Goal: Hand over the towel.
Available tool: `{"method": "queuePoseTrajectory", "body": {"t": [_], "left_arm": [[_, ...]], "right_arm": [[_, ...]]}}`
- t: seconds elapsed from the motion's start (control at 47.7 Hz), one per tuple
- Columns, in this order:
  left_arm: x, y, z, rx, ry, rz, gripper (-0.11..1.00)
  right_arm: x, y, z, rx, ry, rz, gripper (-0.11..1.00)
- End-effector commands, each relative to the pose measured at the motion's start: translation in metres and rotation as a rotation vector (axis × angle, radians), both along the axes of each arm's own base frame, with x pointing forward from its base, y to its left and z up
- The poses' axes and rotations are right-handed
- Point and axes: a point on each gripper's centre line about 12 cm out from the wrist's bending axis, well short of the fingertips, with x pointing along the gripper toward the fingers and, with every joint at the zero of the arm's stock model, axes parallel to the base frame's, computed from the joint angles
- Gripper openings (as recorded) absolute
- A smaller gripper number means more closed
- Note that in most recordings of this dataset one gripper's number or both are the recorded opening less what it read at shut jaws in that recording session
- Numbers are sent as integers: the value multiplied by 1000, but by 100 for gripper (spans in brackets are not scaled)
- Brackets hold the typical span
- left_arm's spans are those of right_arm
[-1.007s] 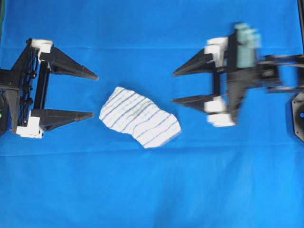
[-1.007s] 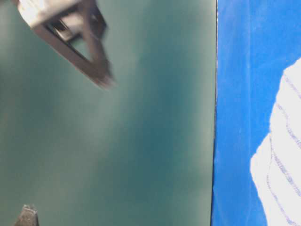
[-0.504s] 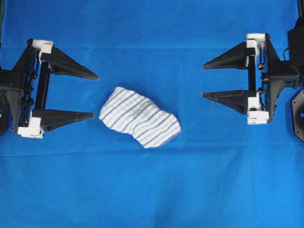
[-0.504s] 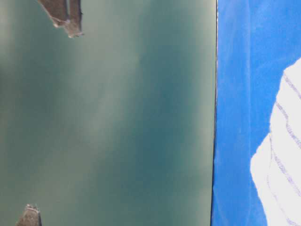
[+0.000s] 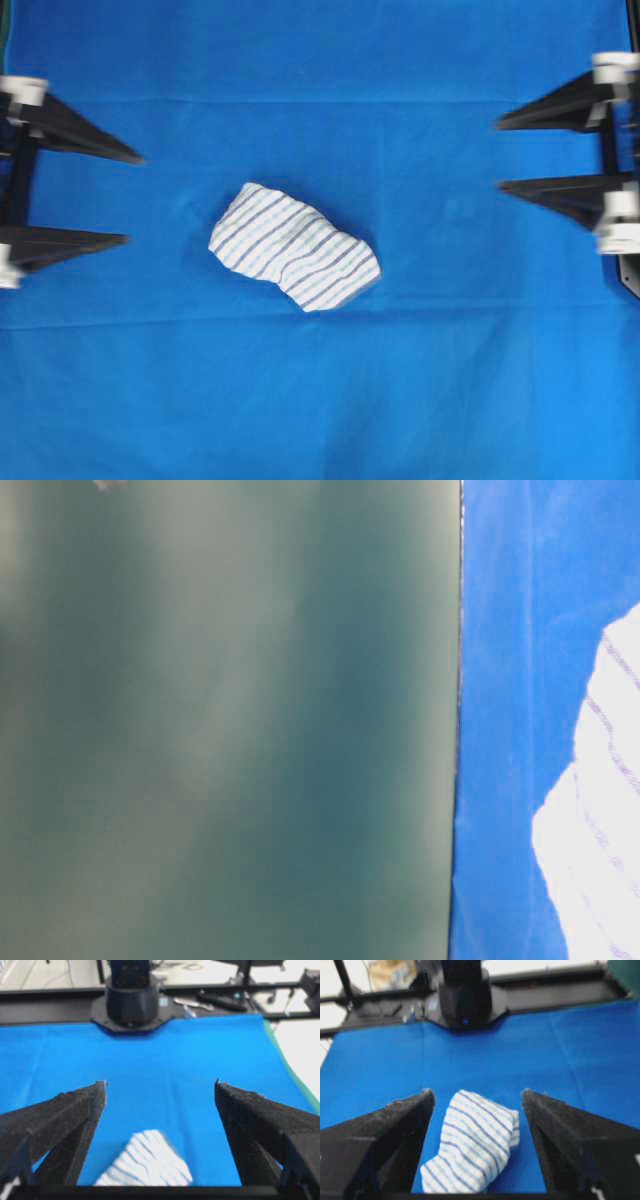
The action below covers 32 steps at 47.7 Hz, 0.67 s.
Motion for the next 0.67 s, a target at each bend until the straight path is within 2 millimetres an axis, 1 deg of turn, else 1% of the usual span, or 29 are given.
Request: {"method": "queuePoseTrajectory", "body": {"t": [0.0, 0.063, 0.126, 0.231, 0.357, 0.483, 0.65], "left_arm": [[-15, 0, 3, 6, -5, -6, 93], [-28, 1, -2, 7, -2, -7, 92], [-38, 2, -9, 8, -1, -7, 92], [-56, 4, -26, 7, -8, -7, 92], [-74, 6, -52, 3, -20, 2, 92], [-87, 8, -80, -16, -28, 9, 92], [-94, 9, -112, -16, -8, 13, 91]], "right_arm": [[-20, 0, 6, -5, -15, -4, 70], [-34, 1, 2, -6, -27, -5, 70], [-46, 2, -5, -13, -39, -5, 70], [-65, 2, -23, -35, -61, -6, 70], [-77, 1, -52, -55, -55, -18, 70], [-79, 1, -74, -50, -43, -22, 70], [-75, 1, -93, -40, -20, -19, 70]]}}
